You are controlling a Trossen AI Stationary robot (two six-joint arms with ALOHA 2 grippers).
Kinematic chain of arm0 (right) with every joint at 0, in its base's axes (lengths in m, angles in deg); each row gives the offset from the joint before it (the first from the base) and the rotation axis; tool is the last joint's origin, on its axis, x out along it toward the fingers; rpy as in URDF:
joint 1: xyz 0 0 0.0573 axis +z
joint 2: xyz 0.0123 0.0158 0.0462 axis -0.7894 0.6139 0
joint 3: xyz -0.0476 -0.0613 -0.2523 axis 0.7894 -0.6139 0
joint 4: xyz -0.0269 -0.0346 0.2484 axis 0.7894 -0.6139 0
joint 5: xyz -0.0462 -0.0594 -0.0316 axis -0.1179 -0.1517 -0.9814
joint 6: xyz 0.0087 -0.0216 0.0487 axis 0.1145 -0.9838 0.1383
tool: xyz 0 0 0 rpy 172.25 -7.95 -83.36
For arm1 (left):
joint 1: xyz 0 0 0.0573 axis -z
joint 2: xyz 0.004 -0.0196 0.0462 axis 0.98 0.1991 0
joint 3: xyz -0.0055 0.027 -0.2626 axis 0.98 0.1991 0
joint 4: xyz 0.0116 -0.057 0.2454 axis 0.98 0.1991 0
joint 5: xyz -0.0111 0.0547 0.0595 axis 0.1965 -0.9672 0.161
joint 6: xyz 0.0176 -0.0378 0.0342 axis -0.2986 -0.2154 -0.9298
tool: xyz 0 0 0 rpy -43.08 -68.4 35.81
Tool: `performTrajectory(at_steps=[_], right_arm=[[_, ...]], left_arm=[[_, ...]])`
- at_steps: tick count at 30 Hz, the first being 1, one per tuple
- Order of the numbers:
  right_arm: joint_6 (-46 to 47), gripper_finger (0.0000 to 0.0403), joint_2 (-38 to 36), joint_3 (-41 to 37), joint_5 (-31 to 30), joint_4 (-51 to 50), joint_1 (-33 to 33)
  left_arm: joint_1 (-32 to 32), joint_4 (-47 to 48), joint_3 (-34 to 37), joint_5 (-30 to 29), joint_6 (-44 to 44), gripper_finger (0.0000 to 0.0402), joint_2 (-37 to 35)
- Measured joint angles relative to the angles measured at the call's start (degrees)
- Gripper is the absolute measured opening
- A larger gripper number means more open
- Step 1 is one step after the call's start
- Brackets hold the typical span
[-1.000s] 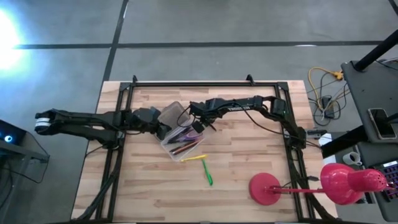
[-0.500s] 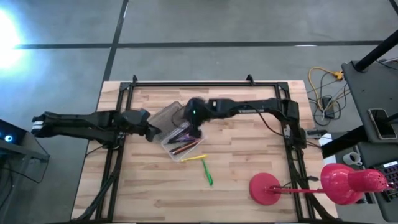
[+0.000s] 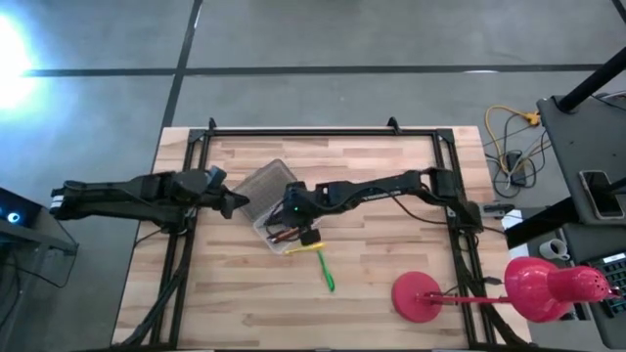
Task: Pick & place school supplies into a supply box
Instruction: Put the black pen into the transparent supply box, then put the yellow pen into the transparent supply box
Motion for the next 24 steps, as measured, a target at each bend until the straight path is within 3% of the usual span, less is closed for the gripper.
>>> performTrajectory(at_steps=[5, 8, 13, 18, 24], right_arm=[[-1.72, 0.0091, 0.17, 0.67, -6.82, 1.89, 0.34], [2.88, 0.0115, 0.17, 0.66, -11.22, 0.71, 0.46], [11.00, 0.0139, -1.47, 1.00, -12.77, -4.33, 0.35], [20.89, 0.0143, -5.33, 0.16, -12.75, -12.88, 0.40], [28.40, 0.0143, -9.62, -8.18, -12.71, -15.76, 0.55]], left_arm=[[0.00, -0.21, 0.00, 0.00, 0.41, 0.0073, 1.98], [0.00, -0.49, 0.00, 0.07, 0.99, 0.0073, 2.97], [0.32, -2.03, 0.00, 0.51, 0.80, 0.0073, 4.19], [3.45, -9.59, 0.00, 1.93, -3.97, 0.0073, 6.82], [6.93, -18.92, 0.00, 1.90, -7.32, 0.0073, 14.33]])
